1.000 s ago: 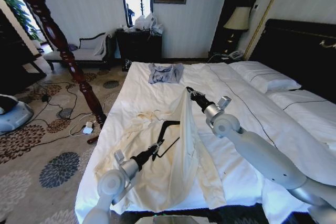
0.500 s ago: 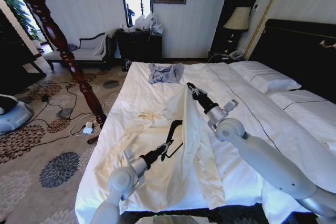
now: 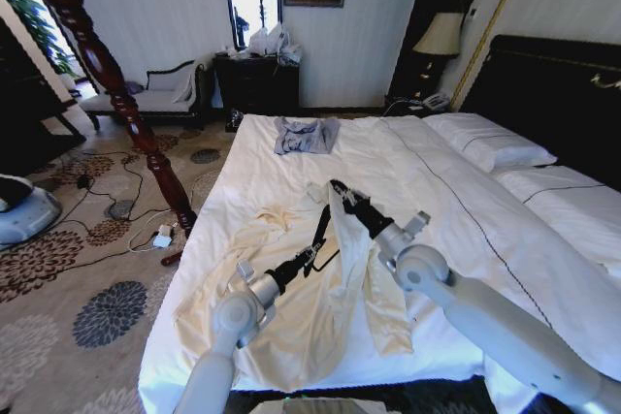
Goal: Pick up the clothes from the bed and hang them on the clothes hanger.
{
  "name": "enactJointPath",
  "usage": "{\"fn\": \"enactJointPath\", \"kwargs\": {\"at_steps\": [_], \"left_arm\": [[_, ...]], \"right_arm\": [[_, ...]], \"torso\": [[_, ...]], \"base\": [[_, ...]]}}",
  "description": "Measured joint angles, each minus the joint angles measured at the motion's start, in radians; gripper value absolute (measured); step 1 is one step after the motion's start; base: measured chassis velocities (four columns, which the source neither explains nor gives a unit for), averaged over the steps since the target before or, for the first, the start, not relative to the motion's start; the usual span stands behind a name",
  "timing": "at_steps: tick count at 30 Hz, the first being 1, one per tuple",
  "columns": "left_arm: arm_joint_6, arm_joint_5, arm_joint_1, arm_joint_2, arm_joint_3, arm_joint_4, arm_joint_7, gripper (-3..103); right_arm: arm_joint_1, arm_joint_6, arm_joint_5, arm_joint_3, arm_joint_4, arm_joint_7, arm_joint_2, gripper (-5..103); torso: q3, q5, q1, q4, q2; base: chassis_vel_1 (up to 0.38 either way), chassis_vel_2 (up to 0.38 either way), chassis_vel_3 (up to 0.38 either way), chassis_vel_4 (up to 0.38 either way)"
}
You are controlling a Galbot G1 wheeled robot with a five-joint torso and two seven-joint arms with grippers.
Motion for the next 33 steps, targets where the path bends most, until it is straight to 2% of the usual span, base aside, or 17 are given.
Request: {"fn": "enactJointPath", "kwargs": {"at_steps": [6,14,20,26,33], "left_arm": [[0.007,-0.01,-0.001,0.04,-0.031,-0.072,-0.006,20],[0.006,0.025,0.06,0.087,-0.007,-0.107,-0.003,20],[0.003,0.002,0.005,0.07,-0.046,-0.076,-0.009,20],[0.003,-0.014,-0.041,0.052,-0.074,-0.051,-0.012,20],[0.003,-0.022,-0.101,0.03,-0.084,-0.04,-0.017,20]], "right_arm": [[0.001,-0.001,-0.038,-0.055,-0.009,-0.034,0.024,0],[0.033,0.005,-0.036,-0.048,-0.073,-0.036,0.065,0],[-0.006,0.024,-0.037,-0.048,-0.032,-0.095,0.03,0],[-0.056,0.029,-0.041,-0.033,0.006,-0.121,-0.002,0],[-0.171,0.029,-0.103,0.019,0.036,-0.171,-0.052,0]], "torso": [[0.0,-0.0001,0.0,0.0001,0.0],[0.0,0.0,0.0,0.0005,0.0],[0.0,0.0001,0.0,0.0,0.0],[0.0,0.0001,0.0,0.0001,0.0],[0.0,0.0002,0.0,0.0,0.0]], "base": [[0.0,0.0,0.0,0.0],[0.0,0.0,0.0,0.0],[0.0,0.0,0.0,0.0],[0.0,0.0,0.0,0.0],[0.0,0.0,0.0,0.0]]}}
